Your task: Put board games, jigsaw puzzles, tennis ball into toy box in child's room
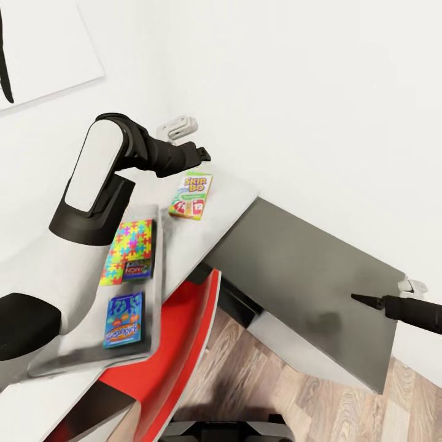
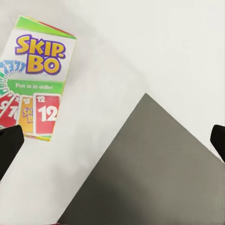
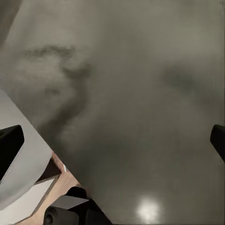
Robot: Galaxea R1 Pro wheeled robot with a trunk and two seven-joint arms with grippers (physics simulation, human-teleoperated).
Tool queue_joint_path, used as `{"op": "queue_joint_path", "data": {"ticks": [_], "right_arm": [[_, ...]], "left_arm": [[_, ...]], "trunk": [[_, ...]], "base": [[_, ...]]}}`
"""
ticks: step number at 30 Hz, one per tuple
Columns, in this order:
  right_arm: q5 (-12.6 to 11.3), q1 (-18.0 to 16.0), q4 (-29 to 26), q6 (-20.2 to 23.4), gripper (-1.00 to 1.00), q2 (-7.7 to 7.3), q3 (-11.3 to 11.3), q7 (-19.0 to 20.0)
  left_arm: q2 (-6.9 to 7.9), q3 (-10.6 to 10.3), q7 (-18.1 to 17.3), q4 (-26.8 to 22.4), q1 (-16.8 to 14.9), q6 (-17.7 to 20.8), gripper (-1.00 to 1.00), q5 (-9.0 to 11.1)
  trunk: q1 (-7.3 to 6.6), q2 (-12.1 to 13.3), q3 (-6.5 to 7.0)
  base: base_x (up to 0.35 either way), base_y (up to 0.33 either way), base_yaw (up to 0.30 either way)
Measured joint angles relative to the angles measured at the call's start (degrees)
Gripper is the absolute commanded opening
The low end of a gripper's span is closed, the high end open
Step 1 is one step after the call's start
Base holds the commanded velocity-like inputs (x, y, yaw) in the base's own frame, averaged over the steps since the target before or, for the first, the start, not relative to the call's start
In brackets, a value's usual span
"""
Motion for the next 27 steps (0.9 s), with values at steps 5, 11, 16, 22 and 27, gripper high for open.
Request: {"op": "queue_joint_path", "data": {"ticks": [5, 11, 16, 22, 27], "right_arm": [[0.00, 0.00, 0.00, 0.00, 1.00, 0.00, 0.02, 0.00], [0.00, 0.00, 0.00, 0.02, 1.00, 0.00, -0.02, 0.00], [-0.04, 0.01, -0.29, 0.06, 1.00, 0.00, -0.01, 0.01], [-0.03, 0.06, -1.18, 0.10, 1.00, 0.00, 0.00, 0.00], [-0.04, 0.09, -1.58, 0.15, 1.00, 0.00, 0.00, -0.01]], "left_arm": [[-0.67, 0.02, 0.00, 0.16, -0.09, -0.05, 1.00, -0.03], [-1.00, -0.08, -0.02, 0.58, 0.04, -0.18, 1.00, -0.10], [-0.90, -0.10, -0.02, 0.71, 0.23, -0.22, 1.00, -0.12], [-0.94, -0.12, -0.03, 0.83, 0.31, -0.26, 1.00, -0.13], [-0.95, -0.13, -0.06, 0.90, 0.34, -0.27, 1.00, -0.11]], "trunk": [[0.01, 0.00, 0.00], [0.03, 0.01, 0.00], [0.03, 0.01, 0.00], [0.03, 0.01, 0.00], [0.03, 0.01, 0.00]], "base": [[0.286, 0.000, 0.000], [0.121, 0.000, -0.034], [0.048, 0.000, -0.153], [0.018, 0.000, -0.232], [0.007, 0.000, -0.262]]}}
